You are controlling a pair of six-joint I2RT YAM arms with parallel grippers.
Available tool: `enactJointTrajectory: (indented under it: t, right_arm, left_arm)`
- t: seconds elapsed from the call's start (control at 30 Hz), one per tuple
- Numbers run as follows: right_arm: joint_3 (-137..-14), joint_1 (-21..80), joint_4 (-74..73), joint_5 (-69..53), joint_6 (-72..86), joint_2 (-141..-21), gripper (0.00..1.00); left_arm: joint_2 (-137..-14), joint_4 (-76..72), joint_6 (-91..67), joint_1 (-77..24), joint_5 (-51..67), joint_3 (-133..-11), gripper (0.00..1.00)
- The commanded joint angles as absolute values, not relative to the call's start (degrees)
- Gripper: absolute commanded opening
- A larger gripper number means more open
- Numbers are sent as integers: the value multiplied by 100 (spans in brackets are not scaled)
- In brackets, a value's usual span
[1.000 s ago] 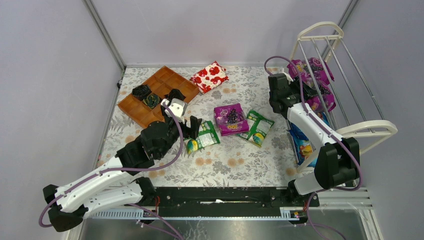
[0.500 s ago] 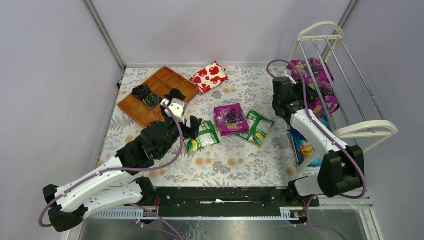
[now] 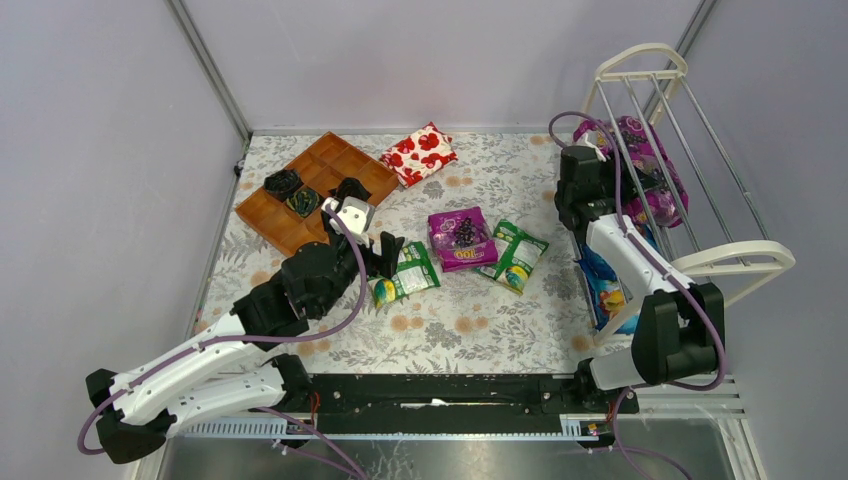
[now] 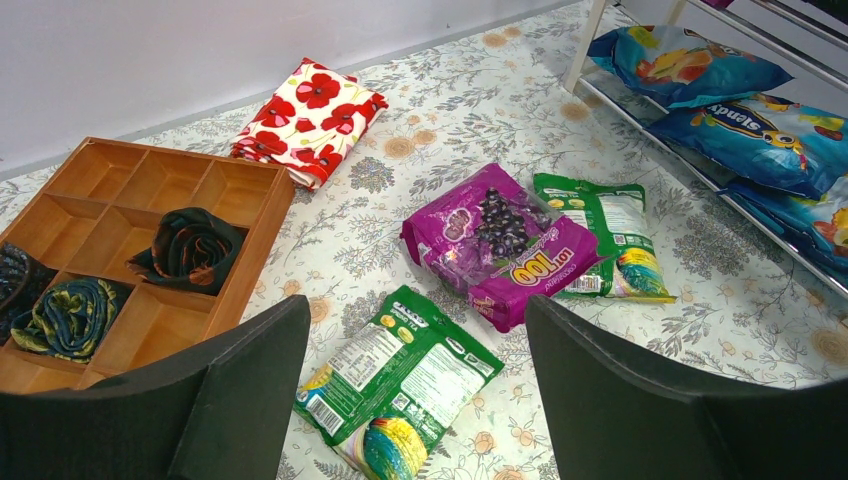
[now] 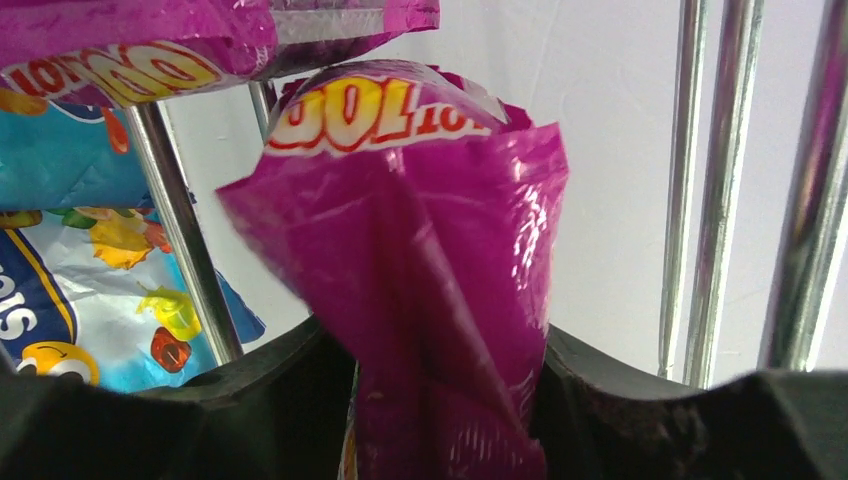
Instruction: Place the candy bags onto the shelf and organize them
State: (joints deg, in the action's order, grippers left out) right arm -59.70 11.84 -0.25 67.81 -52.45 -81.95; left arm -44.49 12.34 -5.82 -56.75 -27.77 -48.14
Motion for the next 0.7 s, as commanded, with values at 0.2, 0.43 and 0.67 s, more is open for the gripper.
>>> enactJointTrajectory:
  t: [0.2,0.43,0.67]
  right_arm:
    - [-6624,1348,-1768,6334,-3658,-8030,93]
    - [-6997,1869,-3093,5878,-2717,-8022,100]
    - [-7338,2012,-3933,5638,-1798,-8122,94]
  left_arm:
    - [-4404,940,-516,-5696,-2836,-4781,84]
    - [-4451,943,-527,-5697,-2830,-4799,84]
    - [-4508,923,-519,-5687,-2844,-4781,84]
